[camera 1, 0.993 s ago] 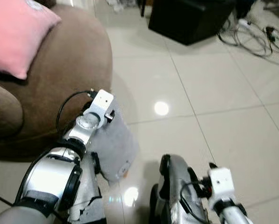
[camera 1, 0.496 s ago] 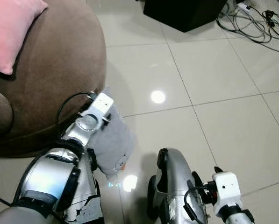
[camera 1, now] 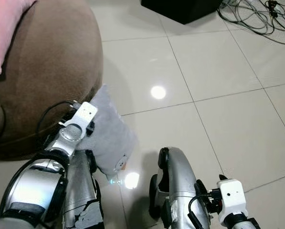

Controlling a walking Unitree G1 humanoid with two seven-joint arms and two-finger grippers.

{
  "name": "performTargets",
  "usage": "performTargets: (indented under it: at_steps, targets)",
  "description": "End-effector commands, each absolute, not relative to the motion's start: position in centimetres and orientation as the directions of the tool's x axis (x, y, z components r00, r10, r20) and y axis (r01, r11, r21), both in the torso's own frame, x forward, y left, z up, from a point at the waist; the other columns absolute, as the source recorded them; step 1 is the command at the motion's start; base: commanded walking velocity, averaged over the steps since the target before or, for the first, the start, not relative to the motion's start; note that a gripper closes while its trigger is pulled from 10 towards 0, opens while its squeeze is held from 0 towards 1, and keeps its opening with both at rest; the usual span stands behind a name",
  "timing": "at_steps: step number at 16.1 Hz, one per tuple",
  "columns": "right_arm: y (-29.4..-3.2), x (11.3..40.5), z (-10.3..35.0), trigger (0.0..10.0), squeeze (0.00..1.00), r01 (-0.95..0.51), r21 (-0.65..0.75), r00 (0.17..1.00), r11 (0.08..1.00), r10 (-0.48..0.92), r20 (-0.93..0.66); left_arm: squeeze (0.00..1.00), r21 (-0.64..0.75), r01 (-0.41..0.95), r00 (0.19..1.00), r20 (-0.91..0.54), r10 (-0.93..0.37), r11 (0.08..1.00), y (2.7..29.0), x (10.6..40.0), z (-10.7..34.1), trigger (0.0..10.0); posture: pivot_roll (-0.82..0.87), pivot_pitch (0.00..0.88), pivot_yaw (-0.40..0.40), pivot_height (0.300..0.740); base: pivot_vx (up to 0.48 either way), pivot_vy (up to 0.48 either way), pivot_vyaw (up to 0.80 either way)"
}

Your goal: Move the pillow to the sofa from floor

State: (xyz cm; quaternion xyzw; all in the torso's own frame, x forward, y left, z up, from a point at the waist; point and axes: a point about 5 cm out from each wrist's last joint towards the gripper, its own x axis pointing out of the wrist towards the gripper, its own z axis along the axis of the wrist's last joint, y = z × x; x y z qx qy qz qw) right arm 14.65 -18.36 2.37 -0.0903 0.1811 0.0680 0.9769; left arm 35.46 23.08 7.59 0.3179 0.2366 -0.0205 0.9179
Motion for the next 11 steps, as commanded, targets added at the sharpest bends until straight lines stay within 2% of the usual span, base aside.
performTargets:
  at_steps: [1, 7, 10, 11]
  targets:
    - [-19.0, 13.9, 2.1, 10.0, 0.00, -0.173, -0.168, 0.910, 0.971, 0.092, -0.404, 0.00, 0.559, 0.229, 0.842, -0.524, 0.126, 0.797, 23.6, 34.0, 5.6, 10.0, -0.04, 0.354, -0.172, 0.546, 0.000, 0.000, 0.00]
    - [-19.1, 13.9, 2.1, 10.0, 0.00, -0.177, -0.174, 0.907, 0.969, 0.092, -0.411, 0.00, 0.588, 0.260, 0.839, -0.531, 0.122, 0.766, 22.7, 33.9, 5.1, 10.0, -0.05, 0.354, -0.176, 0.546, 0.000, 0.000, 0.00]
    - [-19.0, 13.7, 2.2, 10.0, 0.00, -0.176, -0.175, 0.906, 0.969, 0.090, -0.414, 0.00, 0.552, 0.262, 0.847, -0.525, 0.086, 0.792, 21.9, 34.2, 5.2, 10.0, -0.06, 0.357, -0.173, 0.546, 0.000, 0.000, 0.00]
    - [-19.0, 13.7, 2.2, 10.0, 0.00, -0.176, -0.176, 0.905, 0.969, 0.089, -0.415, 0.00, 0.529, 0.258, 0.854, -0.516, 0.065, 0.808, 21.6, 34.3, 5.3, 0.0, -0.06, 0.357, -0.173, 0.546, 0.000, 0.000, 0.00]
